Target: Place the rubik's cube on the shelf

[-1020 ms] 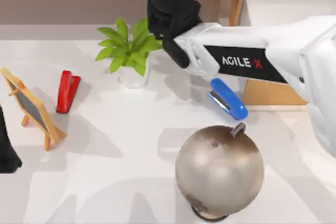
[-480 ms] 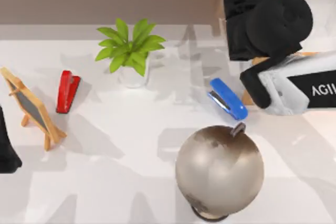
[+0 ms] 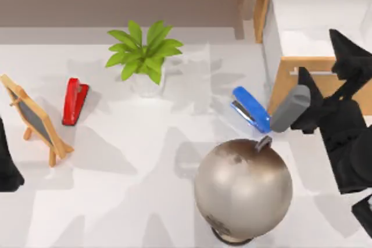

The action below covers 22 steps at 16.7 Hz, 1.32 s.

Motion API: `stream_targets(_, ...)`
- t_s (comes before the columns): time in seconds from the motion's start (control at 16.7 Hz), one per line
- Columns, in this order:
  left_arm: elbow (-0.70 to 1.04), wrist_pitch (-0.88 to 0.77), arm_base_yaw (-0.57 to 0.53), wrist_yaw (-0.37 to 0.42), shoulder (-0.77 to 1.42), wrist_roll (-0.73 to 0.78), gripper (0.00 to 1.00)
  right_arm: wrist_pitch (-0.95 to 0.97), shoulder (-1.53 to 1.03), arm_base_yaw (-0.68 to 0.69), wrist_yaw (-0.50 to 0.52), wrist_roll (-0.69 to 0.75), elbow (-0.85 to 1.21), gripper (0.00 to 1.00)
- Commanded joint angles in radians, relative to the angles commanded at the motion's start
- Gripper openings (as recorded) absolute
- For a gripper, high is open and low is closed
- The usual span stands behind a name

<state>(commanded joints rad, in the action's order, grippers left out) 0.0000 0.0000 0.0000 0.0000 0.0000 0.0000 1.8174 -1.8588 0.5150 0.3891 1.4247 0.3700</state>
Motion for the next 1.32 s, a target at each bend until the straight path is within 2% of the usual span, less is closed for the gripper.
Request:
stream_targets(0.18, 0.0, 0.0, 0.0, 0.0, 0.0, 0.0, 1.0, -0.007, -0.052, -0.087, -0.014, 0.103, -0.124, 1.0)
stream_targets(0.36, 0.0, 0.0, 0.0, 0.0, 0.0, 0.0, 1.0, -0.054, -0.113, -0.162, -0.011, 0.13, -0.155, 1.0)
stream_targets(1.32, 0.0, 0.0, 0.0, 0.0, 0.0, 0.0, 1.0, -0.13, -0.135, -0.203, -0.045, 0.131, -0.069, 1.0)
